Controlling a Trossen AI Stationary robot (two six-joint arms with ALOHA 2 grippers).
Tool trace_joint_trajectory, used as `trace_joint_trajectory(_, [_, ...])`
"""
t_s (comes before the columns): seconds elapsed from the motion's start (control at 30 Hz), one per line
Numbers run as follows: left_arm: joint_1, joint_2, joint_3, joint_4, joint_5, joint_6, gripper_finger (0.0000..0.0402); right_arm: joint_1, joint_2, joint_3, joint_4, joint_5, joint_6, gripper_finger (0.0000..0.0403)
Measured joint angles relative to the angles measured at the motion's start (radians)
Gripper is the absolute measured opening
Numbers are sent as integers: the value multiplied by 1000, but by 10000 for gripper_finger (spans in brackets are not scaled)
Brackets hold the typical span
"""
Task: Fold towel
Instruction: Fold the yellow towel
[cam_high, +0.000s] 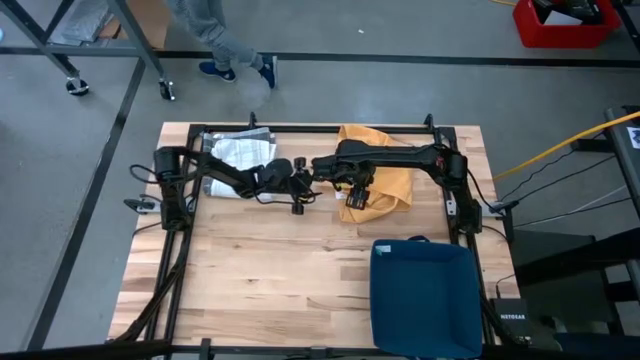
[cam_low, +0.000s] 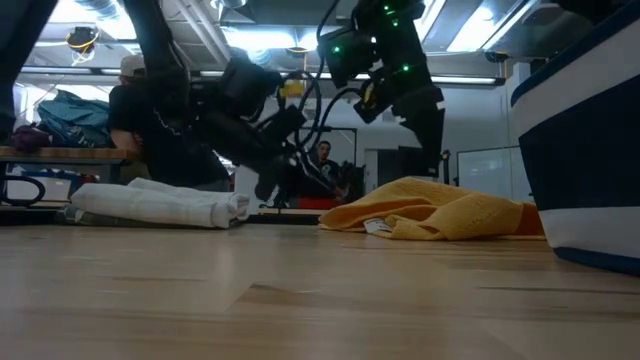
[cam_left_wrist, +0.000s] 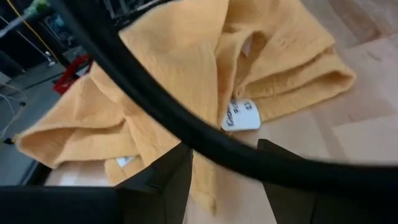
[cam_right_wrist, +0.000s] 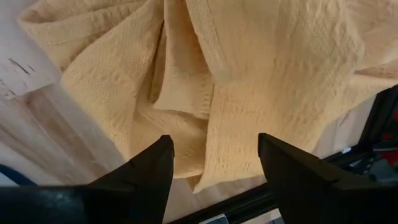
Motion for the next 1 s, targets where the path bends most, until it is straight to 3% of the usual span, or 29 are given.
trace_joint_trajectory(0.3, [2, 123, 80, 12, -115, 52, 169, 0, 1, 0, -1, 1, 0, 237])
trace_joint_trajectory(0.6, [3, 124, 94, -21, -152, 77, 161, 0, 1, 0, 1, 0, 0, 237])
trace_joint_trajectory(0.73, [3, 123, 95, -71, -181, 92, 123, 0, 2, -1, 1, 0, 0, 237])
trace_joint_trajectory(0.93, [2, 114, 95, -91, -210, 75, 24, 0, 2, -1, 8, 0, 0, 237])
trace_joint_trajectory(1.0, [2, 100, 94, -100, -213, 65, 10, 0, 2, -1, 11, 0, 0, 237])
